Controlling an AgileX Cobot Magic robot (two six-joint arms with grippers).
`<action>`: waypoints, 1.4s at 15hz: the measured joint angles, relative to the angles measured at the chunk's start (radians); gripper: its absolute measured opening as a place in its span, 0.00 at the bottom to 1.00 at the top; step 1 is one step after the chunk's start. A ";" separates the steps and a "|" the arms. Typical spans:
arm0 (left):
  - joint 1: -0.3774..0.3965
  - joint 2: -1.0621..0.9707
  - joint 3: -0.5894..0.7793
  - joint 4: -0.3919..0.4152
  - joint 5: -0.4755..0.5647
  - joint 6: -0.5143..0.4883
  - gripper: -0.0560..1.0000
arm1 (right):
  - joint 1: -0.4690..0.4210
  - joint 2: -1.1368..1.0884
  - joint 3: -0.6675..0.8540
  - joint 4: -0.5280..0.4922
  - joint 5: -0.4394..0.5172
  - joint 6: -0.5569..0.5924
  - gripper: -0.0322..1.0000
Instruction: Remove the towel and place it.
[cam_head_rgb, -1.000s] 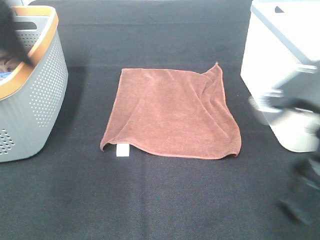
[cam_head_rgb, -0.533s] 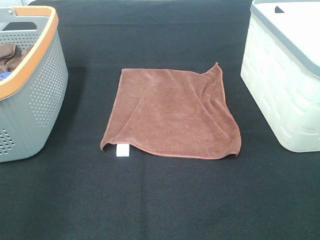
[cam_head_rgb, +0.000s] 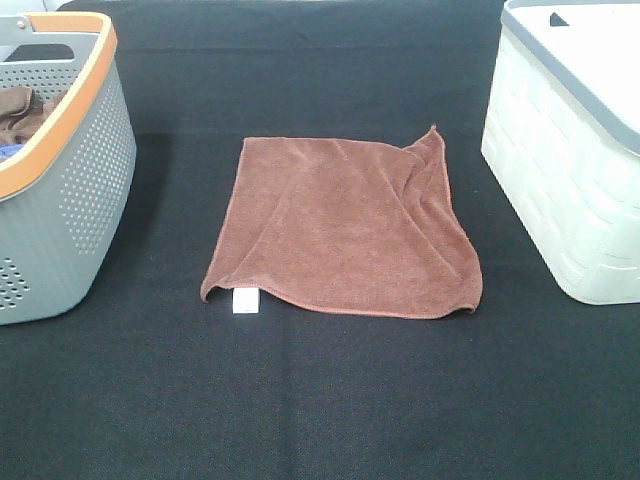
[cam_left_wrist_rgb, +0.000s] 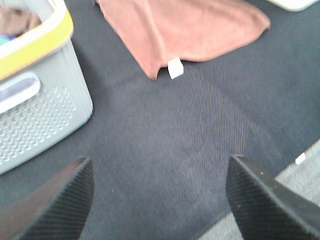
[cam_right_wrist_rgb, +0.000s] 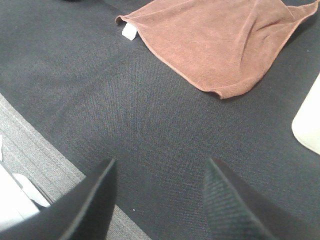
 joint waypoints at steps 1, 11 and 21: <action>0.000 -0.001 0.000 0.000 -0.003 0.000 0.72 | 0.000 -0.001 0.000 0.000 -0.001 0.000 0.53; 0.000 -0.001 0.000 0.000 -0.003 0.002 0.72 | 0.000 -0.002 0.000 0.010 -0.001 0.000 0.53; 0.465 -0.021 0.000 0.000 -0.003 0.003 0.72 | -0.467 -0.005 0.000 0.022 -0.004 0.000 0.53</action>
